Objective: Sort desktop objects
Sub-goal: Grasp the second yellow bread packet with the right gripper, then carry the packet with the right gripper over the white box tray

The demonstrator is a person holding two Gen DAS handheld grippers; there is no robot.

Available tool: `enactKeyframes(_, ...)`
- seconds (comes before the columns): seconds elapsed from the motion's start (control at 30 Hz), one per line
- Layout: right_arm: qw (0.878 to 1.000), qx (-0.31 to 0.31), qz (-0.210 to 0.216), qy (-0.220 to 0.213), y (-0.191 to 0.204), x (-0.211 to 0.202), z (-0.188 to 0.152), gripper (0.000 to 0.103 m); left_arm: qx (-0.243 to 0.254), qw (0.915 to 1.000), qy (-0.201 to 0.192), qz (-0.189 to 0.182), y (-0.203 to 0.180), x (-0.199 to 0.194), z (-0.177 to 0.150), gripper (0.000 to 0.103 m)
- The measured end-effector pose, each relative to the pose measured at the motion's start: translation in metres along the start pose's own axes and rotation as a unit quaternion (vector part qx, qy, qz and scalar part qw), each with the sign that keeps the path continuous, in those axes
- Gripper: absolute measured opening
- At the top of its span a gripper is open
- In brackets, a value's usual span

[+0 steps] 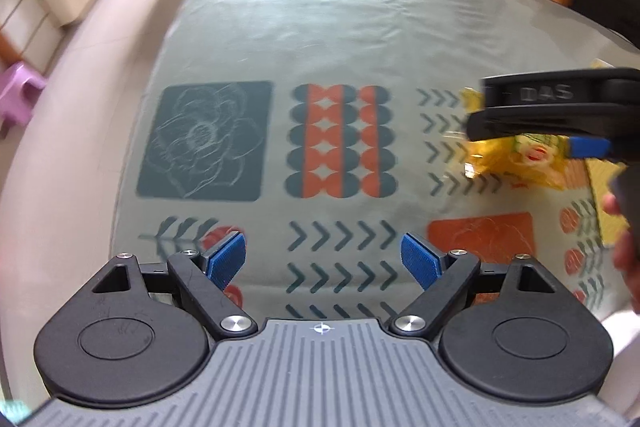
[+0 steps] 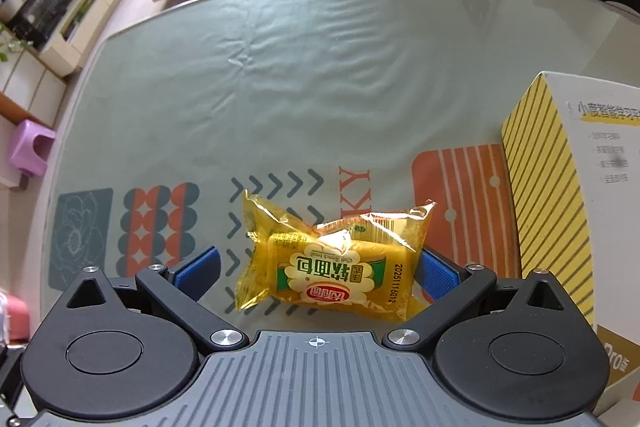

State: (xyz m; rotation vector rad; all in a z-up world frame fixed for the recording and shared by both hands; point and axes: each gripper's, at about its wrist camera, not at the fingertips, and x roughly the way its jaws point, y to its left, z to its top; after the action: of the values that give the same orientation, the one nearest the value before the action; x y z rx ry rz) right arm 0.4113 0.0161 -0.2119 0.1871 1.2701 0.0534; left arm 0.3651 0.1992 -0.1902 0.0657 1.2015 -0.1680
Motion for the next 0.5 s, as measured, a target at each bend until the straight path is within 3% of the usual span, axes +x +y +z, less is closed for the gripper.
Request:
enactKeyframes(0.17, 1.0, -0.005, 0.009, 0.011, -0.006, 0.005, 0.001, 0.102, 0.038, 0.9989, -0.018, 0.018, 0.004, -0.001, 0.005, 0.103)
enactKeyframes(0.5, 0.999, -0.028, 0.02, 0.014, -0.007, 0.009, 0.003, 0.088, 0.025, 0.9994, -0.016, 0.019, 0.016, 0.002, 0.008, 0.103)
